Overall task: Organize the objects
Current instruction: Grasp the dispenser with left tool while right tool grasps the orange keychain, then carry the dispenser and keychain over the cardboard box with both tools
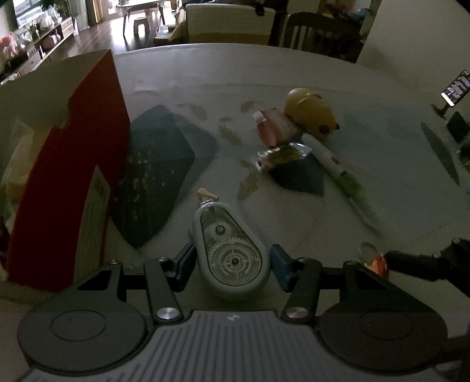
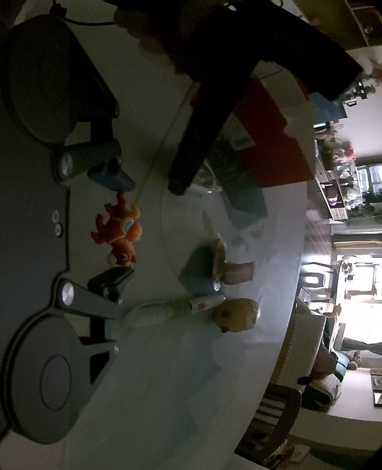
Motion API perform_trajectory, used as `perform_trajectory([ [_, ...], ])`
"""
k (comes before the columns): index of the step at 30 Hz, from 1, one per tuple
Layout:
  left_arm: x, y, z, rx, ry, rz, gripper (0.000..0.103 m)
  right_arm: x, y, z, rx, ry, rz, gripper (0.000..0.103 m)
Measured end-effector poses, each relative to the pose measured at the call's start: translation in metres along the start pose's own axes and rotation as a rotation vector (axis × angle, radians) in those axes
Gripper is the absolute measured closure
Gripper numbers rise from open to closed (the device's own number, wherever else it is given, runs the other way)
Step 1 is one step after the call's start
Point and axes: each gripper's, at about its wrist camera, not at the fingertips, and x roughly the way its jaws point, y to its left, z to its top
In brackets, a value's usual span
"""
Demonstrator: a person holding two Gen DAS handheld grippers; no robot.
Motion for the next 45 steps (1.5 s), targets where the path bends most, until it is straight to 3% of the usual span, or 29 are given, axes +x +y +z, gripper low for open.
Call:
perform_trajectory([
  [13, -0.067, 0.014, -0.029, 0.042, -0.07, -0.113, 0.048, -0.054, 0.018, 0.015, 0.054, -0.057, 0.001, 0.048],
  [22, -0.114, 0.055, -0.033, 0.046, -0.101, -0.151, 0.048, -0.073, 0.056, 0.043, 0.031, -0.105, -0.015, 0.048],
  [30, -0.154, 0.098, -0.024, 0.093, -0.164, -0.136, 0.048, -0.072, 0.098, 0.076, -0.01, -0.149, -0.013, 0.048],
  [45, -0.185, 0.192, -0.003, 0.123, -0.225, -0.078, 0.048, -0.042, 0.172, 0.134, -0.1, -0.19, 0.007, 0.048],
])
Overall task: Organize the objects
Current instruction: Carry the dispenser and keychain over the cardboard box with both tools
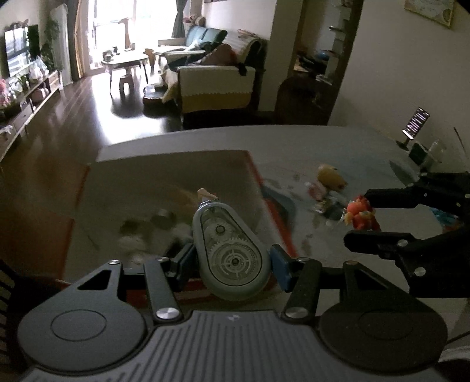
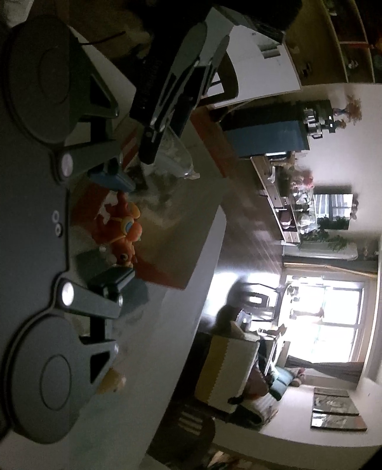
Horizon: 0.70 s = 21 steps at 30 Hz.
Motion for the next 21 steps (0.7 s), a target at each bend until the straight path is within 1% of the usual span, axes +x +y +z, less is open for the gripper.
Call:
perform_trajectory([
  [6, 0.0, 0.039, 0.008, -0.002, -0.003, 0.046, 0.048, 0.024, 0.019, 0.023, -0.03, -0.01, 0.007, 0.048],
  [11, 0.013, 0.066, 0.015, 0.025, 0.009, 0.089, 0.048, 0.051, 0.03, 0.043, -0.041, 0.001, 0.013, 0.048],
  [16, 0.033, 0.087, 0.018, 0.056, 0.036, 0.123, 0.048, 0.08, 0.04, 0.048, -0.058, 0.014, 0.008, 0.048],
  [21, 0.06, 0.101, 0.02, 0.082, 0.08, 0.127, 0.048, 0.113, 0.052, 0.043, -0.099, 0.059, -0.003, 0.048],
])
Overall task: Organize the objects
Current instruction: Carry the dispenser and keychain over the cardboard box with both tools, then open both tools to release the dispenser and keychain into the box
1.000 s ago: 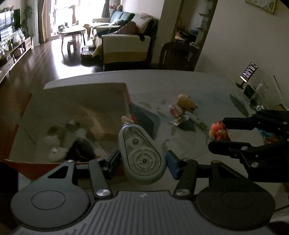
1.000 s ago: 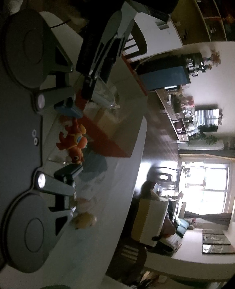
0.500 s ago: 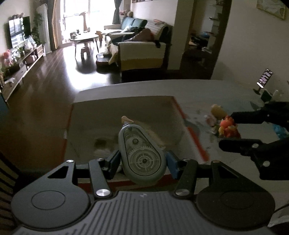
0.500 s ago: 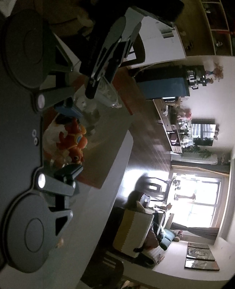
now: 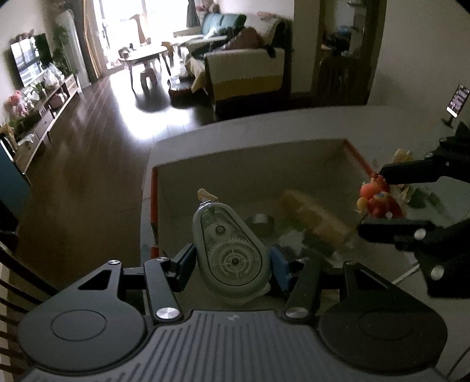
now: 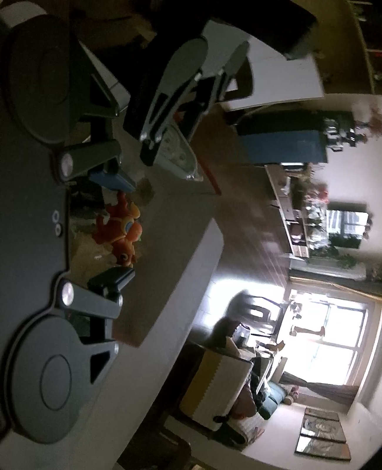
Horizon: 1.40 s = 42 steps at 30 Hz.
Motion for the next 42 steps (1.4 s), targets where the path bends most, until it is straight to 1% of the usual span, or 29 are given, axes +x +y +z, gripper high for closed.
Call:
perform_trajectory([
  [3, 0.018, 0.002, -0.001, 0.02, 0.03, 0.008, 0.048, 0.016, 0.008, -0.003, -0.023, 0.032, -0.006, 0.048],
  [10, 0.047, 0.0, -0.005, 0.06, 0.076, -0.013, 0.049, 0.044, 0.019, -0.008, -0.047, 0.103, -0.011, 0.047],
  [15, 0.062, -0.008, -0.004, 0.088, 0.101, -0.03, 0.049, 0.058, 0.022, -0.017, -0.024, 0.157, -0.019, 0.047],
  [18, 0.071, -0.01, -0.004, 0.084, 0.124, -0.042, 0.049, 0.059, 0.023, -0.02, -0.01, 0.173, -0.014, 0.047],
  [23, 0.073, -0.009, -0.005, 0.061, 0.14, -0.06, 0.049, 0.055, 0.018, -0.022, 0.019, 0.175, -0.004, 0.044],
  [25, 0.074, -0.01, -0.005, 0.054, 0.146, -0.064, 0.049, 0.053, 0.016, -0.022, 0.026, 0.171, 0.002, 0.04],
  [30, 0.071, -0.009, -0.006, 0.043, 0.146, -0.068, 0.049, 0.041, 0.015, -0.023, 0.04, 0.165, 0.015, 0.039],
  [34, 0.066, -0.01, -0.008, 0.033, 0.139, -0.063, 0.048, 0.027, 0.013, -0.027, 0.048, 0.151, 0.025, 0.033],
  [38, 0.055, -0.012, -0.01, 0.014, 0.111, -0.069, 0.036, 0.013, 0.007, -0.03, 0.073, 0.139, 0.029, 0.033],
  [42, 0.041, -0.017, -0.008, 0.003, 0.088, -0.066, 0.035, -0.003, 0.002, -0.034, 0.098, 0.119, 0.03, 0.033],
])
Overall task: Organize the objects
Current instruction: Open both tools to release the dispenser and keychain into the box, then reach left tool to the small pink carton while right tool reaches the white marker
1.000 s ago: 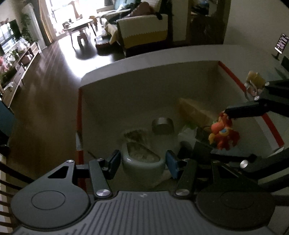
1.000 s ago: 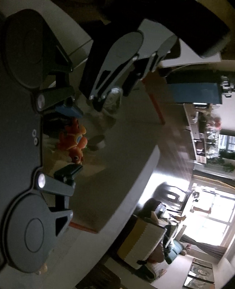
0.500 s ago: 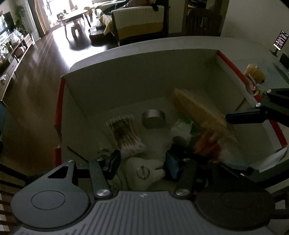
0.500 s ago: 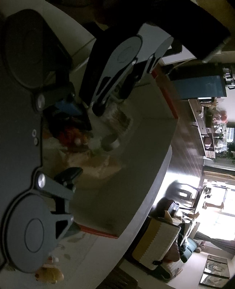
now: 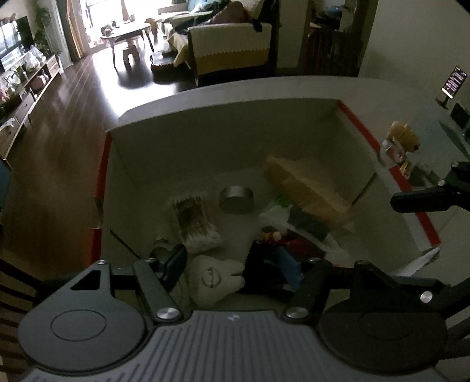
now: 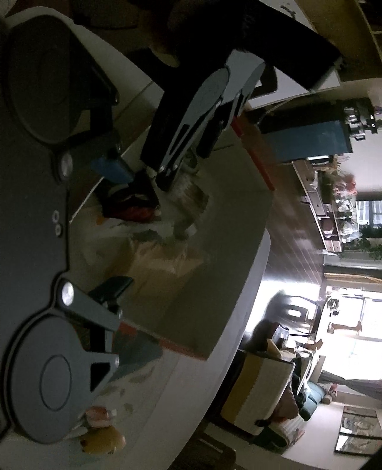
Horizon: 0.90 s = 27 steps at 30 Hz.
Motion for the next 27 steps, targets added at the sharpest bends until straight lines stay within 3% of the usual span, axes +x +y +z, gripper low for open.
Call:
perform_trajectory([
  [12, -0.047, -0.024, -0.003, -0.035, -0.067, 0.014, 0.035, -0.046, -0.018, -0.012, 0.039, -0.085, 0.048, 0.023],
  [14, -0.055, -0.028, -0.005, -0.052, -0.079, 0.015, 0.026, -0.054, -0.022, -0.015, 0.037, -0.096, 0.058, 0.02],
  [20, -0.074, -0.045, -0.011, -0.089, -0.105, -0.001, 0.024, -0.078, -0.038, -0.029, 0.037, -0.117, 0.1, 0.016],
  [27, -0.083, -0.085, -0.013, -0.107, -0.126, -0.011, 0.022, -0.103, -0.064, -0.054, 0.048, -0.141, 0.116, 0.002],
])
